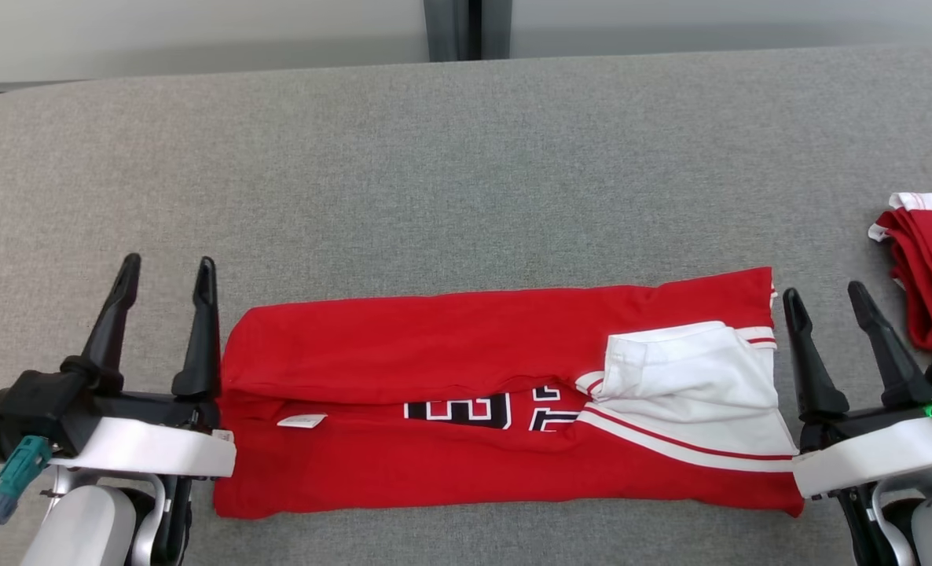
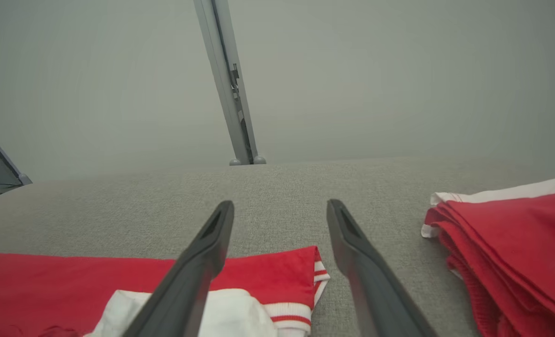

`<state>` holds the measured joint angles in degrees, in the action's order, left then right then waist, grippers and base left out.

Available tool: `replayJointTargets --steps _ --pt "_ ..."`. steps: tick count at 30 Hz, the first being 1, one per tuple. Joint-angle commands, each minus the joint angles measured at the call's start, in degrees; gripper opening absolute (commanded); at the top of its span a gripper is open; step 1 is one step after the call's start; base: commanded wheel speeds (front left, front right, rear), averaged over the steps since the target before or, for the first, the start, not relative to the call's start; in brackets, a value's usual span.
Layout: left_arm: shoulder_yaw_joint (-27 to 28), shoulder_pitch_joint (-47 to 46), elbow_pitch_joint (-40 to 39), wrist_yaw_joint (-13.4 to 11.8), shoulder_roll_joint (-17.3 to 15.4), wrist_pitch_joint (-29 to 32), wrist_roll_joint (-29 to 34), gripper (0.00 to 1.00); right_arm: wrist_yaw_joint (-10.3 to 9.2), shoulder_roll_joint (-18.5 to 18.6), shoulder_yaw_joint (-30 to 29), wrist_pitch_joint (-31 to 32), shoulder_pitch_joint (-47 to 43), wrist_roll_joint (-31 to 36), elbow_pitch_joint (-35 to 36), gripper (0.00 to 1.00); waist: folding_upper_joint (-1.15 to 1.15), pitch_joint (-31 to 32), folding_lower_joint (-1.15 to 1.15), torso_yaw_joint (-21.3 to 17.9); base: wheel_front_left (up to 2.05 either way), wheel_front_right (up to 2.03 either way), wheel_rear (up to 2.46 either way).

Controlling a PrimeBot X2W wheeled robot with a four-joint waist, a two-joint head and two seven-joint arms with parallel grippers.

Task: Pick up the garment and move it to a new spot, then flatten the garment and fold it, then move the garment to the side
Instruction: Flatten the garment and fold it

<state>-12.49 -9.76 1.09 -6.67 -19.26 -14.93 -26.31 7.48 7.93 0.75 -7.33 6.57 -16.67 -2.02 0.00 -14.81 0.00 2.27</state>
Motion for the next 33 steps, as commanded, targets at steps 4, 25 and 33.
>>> replayJointTargets --steps 4,25,33 --pt "-0.1 -1.6 1.3 1.3 0.9 -0.3 1.2 1.0 0.02 0.7 0.8 0.0 0.6 -1.4 -4.9 1.0 0.0 -1.2 0.0 0.7 0.0 0.0 0.0" --pt "1.9 -3.5 5.5 5.6 3.7 -0.2 3.8 1.0 0.23 -3.4 11.5 -1.9 1.1 -7.6 -26.2 1.0 0.0 -2.8 0.0 1.1 0.0 0.0 0.0" --pt "3.2 -3.3 6.5 6.7 4.3 -0.3 4.7 1.0 -0.13 0.8 7.3 -6.2 4.1 -8.8 -25.9 0.0 0.0 -2.1 0.0 0.4 0.0 0.0 0.0"
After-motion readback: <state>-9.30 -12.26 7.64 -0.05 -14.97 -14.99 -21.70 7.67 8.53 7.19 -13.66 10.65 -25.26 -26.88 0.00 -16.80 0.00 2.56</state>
